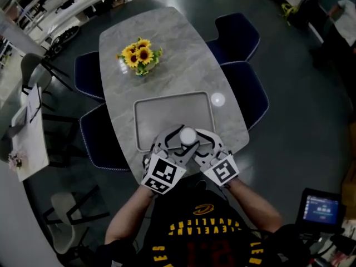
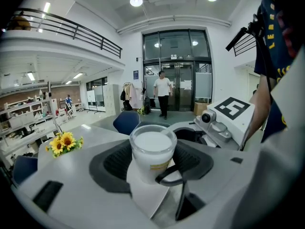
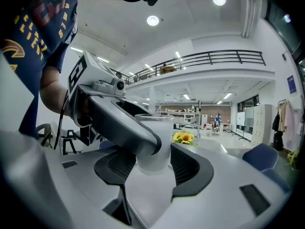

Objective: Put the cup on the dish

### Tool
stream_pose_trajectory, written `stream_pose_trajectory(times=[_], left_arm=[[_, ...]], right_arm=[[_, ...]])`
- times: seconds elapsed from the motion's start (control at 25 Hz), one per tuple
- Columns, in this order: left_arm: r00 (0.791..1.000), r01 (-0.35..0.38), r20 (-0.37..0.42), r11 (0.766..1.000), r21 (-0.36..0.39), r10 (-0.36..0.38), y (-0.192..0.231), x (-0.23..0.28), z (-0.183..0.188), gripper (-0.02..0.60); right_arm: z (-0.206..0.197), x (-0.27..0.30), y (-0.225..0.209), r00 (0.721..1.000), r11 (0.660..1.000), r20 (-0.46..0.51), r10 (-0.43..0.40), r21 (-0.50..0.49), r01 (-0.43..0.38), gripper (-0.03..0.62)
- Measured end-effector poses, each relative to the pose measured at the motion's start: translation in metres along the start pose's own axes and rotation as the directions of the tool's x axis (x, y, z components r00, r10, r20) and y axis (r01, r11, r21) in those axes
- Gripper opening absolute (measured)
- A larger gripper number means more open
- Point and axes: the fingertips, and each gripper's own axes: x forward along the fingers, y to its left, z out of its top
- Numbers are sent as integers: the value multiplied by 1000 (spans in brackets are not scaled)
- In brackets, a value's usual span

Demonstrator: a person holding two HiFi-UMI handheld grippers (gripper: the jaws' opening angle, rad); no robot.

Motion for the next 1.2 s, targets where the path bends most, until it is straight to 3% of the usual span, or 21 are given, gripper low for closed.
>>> stream_pose_trajectory(times=[0.28,0.84,1.2], left_arm=[[1000,-10,-30,1000,19,10,23,15,-29,267],[997,-6,-81,1000,-24,4,60,33,-68,267],[992,-29,-128,998,-58,21,97,66,-112,267]], right_arm=[[-24,28,-9,998,998,-55,-33,-58,30,232],[-62,70,-15,991,999,-130,-21,-35,17,232],[-110,111,-32,985,1000,-169,27,-10,-29,233]])
